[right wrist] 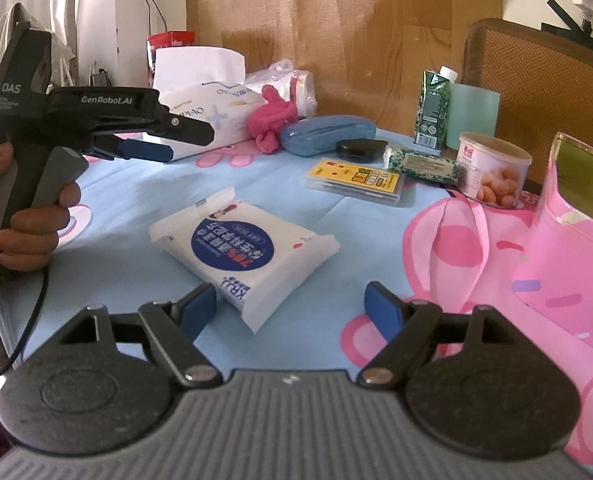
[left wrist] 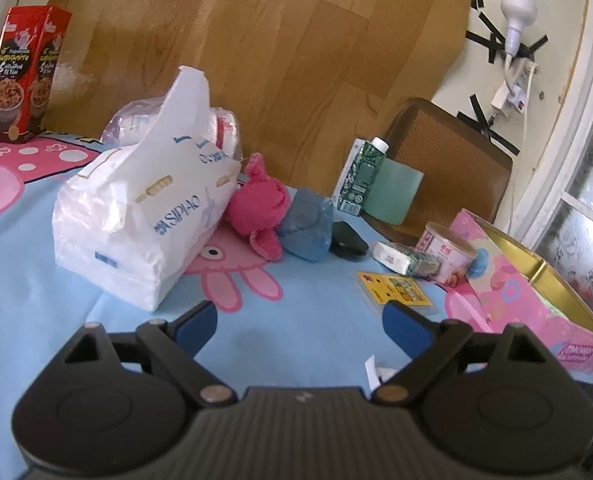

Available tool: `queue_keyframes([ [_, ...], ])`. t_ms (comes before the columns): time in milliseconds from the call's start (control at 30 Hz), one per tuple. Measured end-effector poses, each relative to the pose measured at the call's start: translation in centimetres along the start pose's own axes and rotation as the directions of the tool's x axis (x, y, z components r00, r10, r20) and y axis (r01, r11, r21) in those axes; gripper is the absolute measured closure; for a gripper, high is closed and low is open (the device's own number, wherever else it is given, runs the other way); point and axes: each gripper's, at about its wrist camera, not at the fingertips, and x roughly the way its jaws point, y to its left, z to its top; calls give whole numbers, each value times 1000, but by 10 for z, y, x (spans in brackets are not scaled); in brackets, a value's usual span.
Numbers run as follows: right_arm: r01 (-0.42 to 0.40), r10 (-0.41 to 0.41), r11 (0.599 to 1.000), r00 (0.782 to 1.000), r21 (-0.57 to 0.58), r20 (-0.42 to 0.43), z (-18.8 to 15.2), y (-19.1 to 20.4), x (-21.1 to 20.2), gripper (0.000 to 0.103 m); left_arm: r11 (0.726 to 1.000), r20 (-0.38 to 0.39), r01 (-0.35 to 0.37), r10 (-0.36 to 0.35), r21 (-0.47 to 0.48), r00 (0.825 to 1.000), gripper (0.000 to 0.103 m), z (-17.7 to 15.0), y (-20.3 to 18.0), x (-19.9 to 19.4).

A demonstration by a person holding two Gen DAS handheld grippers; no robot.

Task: Organize soft objects
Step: 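Lower the right gripper around the white wet-wipe pack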

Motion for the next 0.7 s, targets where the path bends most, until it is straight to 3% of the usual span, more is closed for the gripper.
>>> queue_keyframes([
  [233, -5, 5, 1000, 1000, -7, -4, 0, 1, 3, 17, 998, -4, 8, -8, 54, 1000, 10, -3, -10, 1],
  [567, -9, 8, 1000, 1000, -8, -6, 0, 2, 4, 15, 992, 6, -15, 14, 125, 1000, 0, -6, -22, 1],
  [700, -9, 9, 1000, 1000, -11, -8, 0, 3, 5, 14, 992, -25, -36, 39, 118, 999, 0, -5, -21, 6],
])
